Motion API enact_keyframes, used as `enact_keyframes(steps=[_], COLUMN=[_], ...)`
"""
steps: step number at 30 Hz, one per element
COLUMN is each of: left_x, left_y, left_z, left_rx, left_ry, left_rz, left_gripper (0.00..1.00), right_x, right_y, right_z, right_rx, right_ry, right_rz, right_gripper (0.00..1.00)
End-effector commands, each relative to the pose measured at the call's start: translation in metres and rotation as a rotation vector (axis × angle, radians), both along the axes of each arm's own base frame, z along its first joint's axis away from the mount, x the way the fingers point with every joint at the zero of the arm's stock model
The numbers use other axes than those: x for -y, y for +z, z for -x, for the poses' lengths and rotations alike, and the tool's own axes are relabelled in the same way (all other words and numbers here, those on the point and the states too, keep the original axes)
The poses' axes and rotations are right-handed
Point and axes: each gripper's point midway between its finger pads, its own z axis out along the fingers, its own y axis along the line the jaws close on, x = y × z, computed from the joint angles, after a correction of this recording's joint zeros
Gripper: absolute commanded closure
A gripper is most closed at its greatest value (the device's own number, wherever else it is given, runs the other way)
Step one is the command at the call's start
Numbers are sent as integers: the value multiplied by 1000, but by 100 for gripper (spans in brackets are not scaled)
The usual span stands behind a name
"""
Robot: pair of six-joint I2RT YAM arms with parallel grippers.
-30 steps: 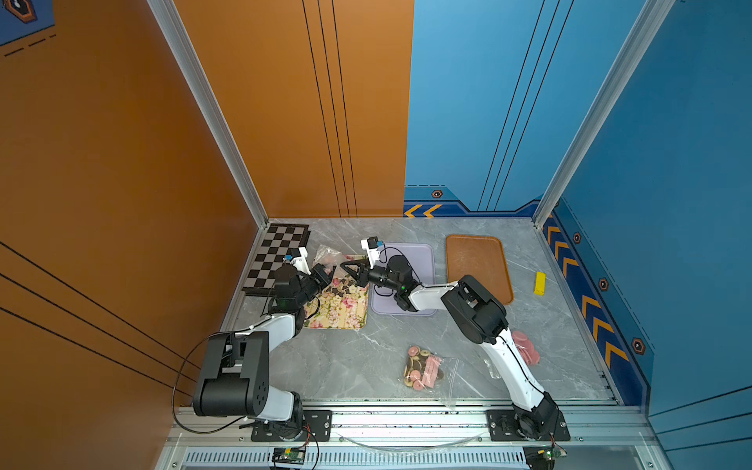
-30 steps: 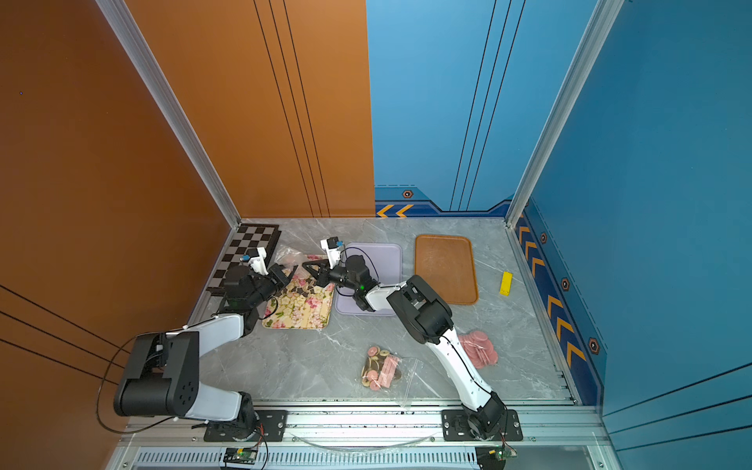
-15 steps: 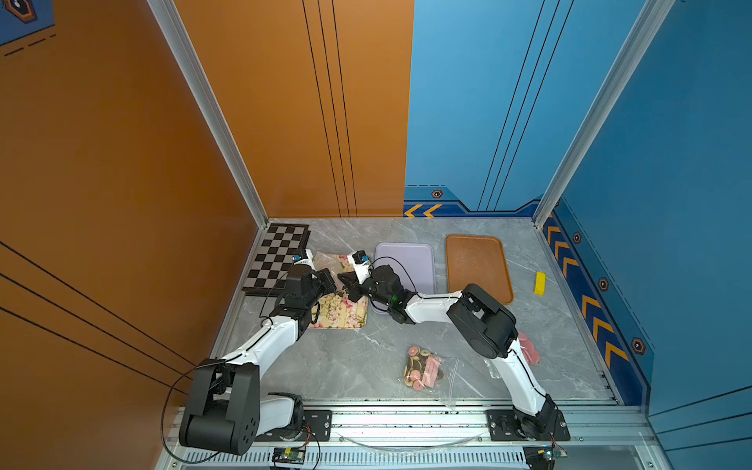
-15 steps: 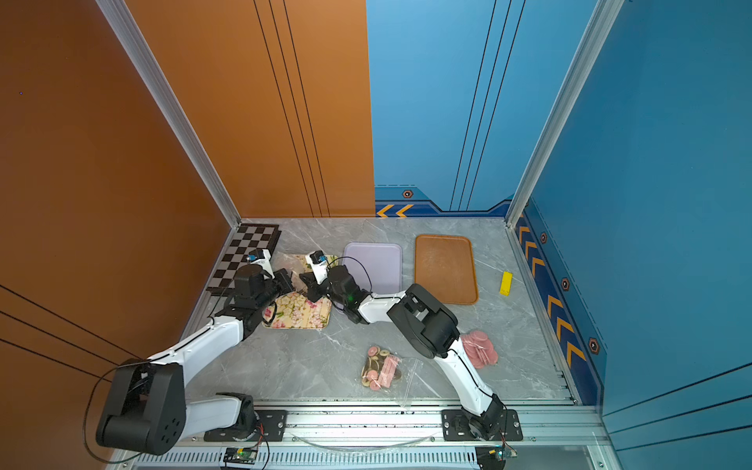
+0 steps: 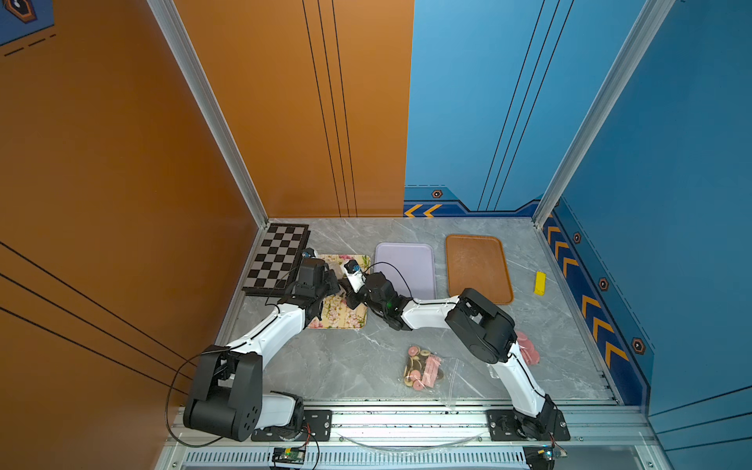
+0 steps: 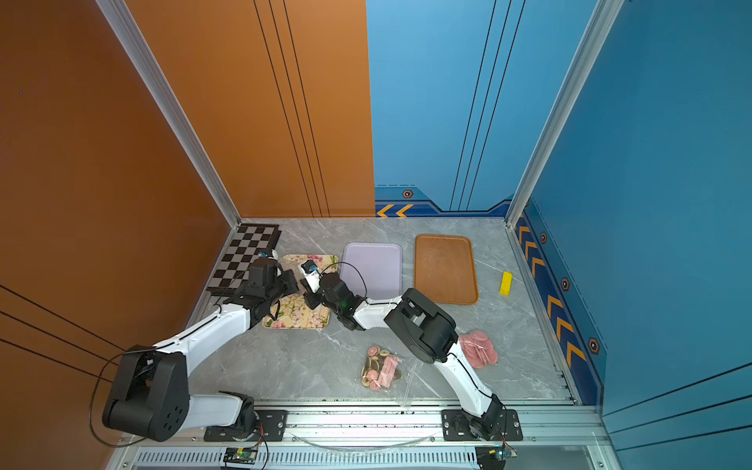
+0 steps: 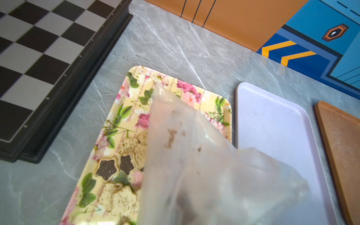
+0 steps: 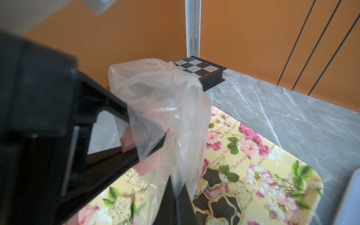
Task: Pour cookies out of the ziploc bag
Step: 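Pour the cookies out of the ziploc bag onto the tray.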
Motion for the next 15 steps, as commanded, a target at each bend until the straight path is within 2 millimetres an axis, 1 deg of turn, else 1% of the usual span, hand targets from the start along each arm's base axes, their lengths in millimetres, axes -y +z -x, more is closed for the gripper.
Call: enact_keyframes(steps=[1, 2, 3, 4, 6, 7, 9, 10, 12, 13, 15], left_x=[-30, -32, -30, -29, -31, -34, -36, -36, -34, -32, -27], left_y=[-2, -1, 3, 7, 6, 3, -2, -2, -2, -1, 3], left_z=[-3, 1, 3, 3, 0, 0, -1, -1, -5, -7, -11], left_rx=[-29, -81, -85, -63, -6, -8, -44, -54, -41, -29, -14], left_ry=[110, 115, 118, 125, 148, 152, 154, 154, 158, 157, 143], left_rz=[-66, -137, -158, -125, 50, 103, 122, 141, 245, 293, 373], left_gripper=[100, 100, 100, 100, 100, 100, 100, 100, 100, 100, 100], right_x=[18, 17, 19, 19, 26, 30, 42, 49, 65, 68, 65], right_y=[12, 11, 12, 13, 17, 16, 19, 21, 23, 22, 21], right_z=[-21, -20, -20, -20, -25, -28, -35, -39, -46, -49, -50], right_rx=[-6, -5, 2, 5, -6, -23, -61, -75, -106, -121, -147], right_ry=[-79, -71, -78, -81, -95, -101, -111, -117, -128, -126, -98], right_rz=[-1, -2, -6, -12, -57, -79, -161, -203, -300, -324, -340], right_gripper=[100, 100, 100, 97, 75, 70, 56, 52, 50, 50, 51])
